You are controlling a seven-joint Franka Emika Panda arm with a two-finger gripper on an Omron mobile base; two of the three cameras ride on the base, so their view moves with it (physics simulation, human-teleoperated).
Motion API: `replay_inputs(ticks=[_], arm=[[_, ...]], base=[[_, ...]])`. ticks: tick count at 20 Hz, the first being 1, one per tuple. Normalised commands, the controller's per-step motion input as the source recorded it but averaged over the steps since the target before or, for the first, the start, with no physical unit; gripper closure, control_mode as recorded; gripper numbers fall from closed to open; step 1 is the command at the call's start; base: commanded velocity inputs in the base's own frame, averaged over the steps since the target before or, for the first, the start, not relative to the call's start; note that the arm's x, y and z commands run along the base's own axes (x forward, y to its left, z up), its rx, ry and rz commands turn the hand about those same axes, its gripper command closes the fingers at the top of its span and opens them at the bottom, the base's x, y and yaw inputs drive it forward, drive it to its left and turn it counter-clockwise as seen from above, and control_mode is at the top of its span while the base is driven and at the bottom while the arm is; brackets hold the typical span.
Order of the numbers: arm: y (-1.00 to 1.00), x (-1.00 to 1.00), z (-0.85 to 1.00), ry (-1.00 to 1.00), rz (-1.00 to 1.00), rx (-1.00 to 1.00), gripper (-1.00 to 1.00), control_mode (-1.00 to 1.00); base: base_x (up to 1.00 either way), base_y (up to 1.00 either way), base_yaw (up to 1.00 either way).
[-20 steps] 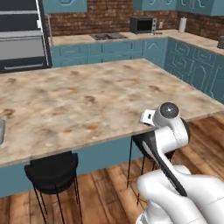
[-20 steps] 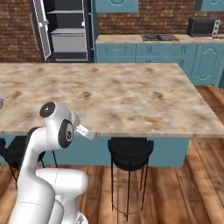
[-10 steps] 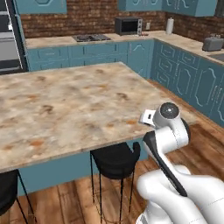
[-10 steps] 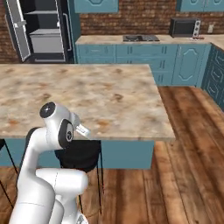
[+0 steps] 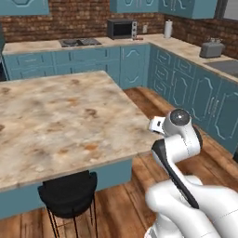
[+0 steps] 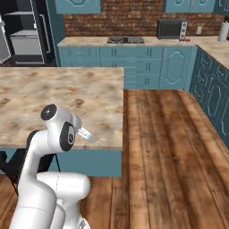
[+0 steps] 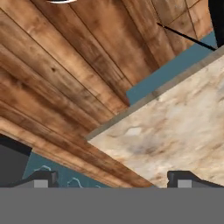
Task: Place the cold items (cucumber and onion) from the fridge in one tupperware on the dining counter. Place the warm items (hot dog and kebab skewer) in the stove area in another tupperware.
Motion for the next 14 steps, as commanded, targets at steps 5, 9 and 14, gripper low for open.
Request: replay_inputs(ticks=[5, 9, 14], arm=[[0.00, 0.00, 0.00, 0.00, 0.00, 0.00, -1.00, 1.00], [0.00, 0.00, 0.00, 0.00, 0.00, 0.00, -1.00, 1.00], [0.00, 0.00, 0.00, 0.00, 0.00, 0.00, -1.00, 1.00]], base=[[0.34, -1.00, 0.00], [0.53, -1.00, 0.00], [0.68, -1.00, 0.00]])
